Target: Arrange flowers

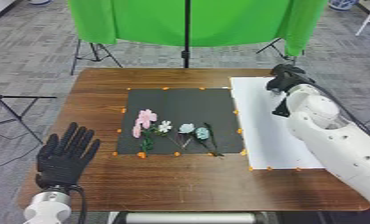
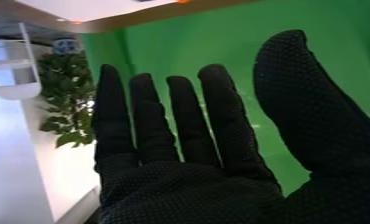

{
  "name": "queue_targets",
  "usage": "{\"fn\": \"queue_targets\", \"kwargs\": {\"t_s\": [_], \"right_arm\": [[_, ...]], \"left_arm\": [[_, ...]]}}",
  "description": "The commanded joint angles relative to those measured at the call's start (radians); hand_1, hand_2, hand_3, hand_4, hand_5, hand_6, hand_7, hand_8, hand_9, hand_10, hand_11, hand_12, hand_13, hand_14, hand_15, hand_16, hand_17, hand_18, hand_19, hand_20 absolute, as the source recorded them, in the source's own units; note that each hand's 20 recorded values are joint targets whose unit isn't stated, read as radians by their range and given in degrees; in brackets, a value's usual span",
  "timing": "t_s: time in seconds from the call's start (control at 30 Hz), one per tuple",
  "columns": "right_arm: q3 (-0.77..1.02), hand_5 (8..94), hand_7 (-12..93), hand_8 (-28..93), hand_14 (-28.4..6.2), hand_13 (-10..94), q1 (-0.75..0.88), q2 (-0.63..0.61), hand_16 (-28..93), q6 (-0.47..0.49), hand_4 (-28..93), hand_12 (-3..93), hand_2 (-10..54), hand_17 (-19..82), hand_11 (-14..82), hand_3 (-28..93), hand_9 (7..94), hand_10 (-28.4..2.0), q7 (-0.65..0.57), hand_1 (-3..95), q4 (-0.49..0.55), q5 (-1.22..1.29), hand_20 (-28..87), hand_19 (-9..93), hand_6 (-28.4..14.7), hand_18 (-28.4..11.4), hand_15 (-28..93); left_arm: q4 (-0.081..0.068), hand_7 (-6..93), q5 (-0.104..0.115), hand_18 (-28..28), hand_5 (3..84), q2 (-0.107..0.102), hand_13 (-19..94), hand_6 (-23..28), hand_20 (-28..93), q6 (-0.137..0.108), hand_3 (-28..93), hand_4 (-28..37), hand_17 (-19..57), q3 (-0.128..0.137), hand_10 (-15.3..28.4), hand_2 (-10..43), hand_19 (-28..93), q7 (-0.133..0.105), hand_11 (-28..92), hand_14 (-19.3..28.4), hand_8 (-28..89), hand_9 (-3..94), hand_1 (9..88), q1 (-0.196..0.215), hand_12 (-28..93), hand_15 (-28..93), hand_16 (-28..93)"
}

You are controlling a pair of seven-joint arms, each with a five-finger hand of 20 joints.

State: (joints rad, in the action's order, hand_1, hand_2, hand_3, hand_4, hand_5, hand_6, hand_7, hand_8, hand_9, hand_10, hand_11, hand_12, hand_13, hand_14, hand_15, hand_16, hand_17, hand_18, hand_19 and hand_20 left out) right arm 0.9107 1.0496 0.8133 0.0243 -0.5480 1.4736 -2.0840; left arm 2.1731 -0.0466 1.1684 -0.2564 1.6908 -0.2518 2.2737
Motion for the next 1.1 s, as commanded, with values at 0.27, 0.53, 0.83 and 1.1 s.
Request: {"fn": "queue_targets", "kwargs": {"t_s": [0.27, 0.53, 0.83, 1.1], "right_arm": [[-0.045, 39.8, 16, -14, -12.8, 36, -0.067, 0.09, 17, 0.181, -28, 8.5, -7.4, 17, 10.1, 80, 35.2, -10.8, 0.008, 46.0, -0.226, 0.025, 12, 48, -1.5, -15.6, 10], [-0.044, 77.3, 22, 0, -6.1, 73, 0.014, 0.052, 41, 0.028, -28, 42.6, -8.3, 29, 12.5, 65, 85.1, -9.0, 0.01, 62.3, -0.129, -0.019, 33, 73, 1.3, -18.4, 27], [0.091, 78.4, 23, 0, -6.4, 73, 0.237, -0.03, 43, 0.013, -28, 47.6, -9.3, 28, 15.9, 68, 85.8, -9.4, 0.058, 61.4, 0.272, 0.052, 36, 73, 0.6, -19.4, 30], [0.067, 76.7, 24, 1, -6.4, 71, 0.311, -0.021, 42, 0.058, -28, 46.8, -8.4, 28, 15.9, 67, 84.4, -9.6, 0.082, 61.2, 0.373, 0.047, 36, 74, 0.4, -19.7, 31]], "left_arm": [[-0.005, 11.7, -0.001, 14.2, 46.2, -0.005, 30, 8.2, 18, -0.008, 74, -28.3, -4.9, -0.028, 14.6, 21.4, 32, 0.0, 20, 13.9, -8, 38.9, 26.0, -0.015, 13, 36, -4], [-0.007, 11.9, -0.004, 14.1, 46.3, -0.004, 30, 8.3, 18, -0.011, 74, -28.3, -4.9, -0.031, 14.7, 21.4, 32, 0.012, 20, 13.9, -8, 38.9, 26.1, -0.023, 13, 36, -4], [-0.006, 11.7, -0.009, 14.1, 46.3, -0.006, 30, 8.4, 18, -0.022, 74, -28.3, -4.9, -0.037, 14.7, 21.3, 32, 0.018, 20, 14.0, -8, 39.0, 26.2, -0.032, 13, 36, -4], [-0.002, 11.9, -0.022, 14.1, 46.5, -0.014, 30, 8.4, 18, -0.029, 75, -28.3, -4.9, -0.033, 14.8, 21.3, 32, 0.023, 20, 14.1, -8, 39.0, 26.2, -0.036, 13, 36, -4]]}}
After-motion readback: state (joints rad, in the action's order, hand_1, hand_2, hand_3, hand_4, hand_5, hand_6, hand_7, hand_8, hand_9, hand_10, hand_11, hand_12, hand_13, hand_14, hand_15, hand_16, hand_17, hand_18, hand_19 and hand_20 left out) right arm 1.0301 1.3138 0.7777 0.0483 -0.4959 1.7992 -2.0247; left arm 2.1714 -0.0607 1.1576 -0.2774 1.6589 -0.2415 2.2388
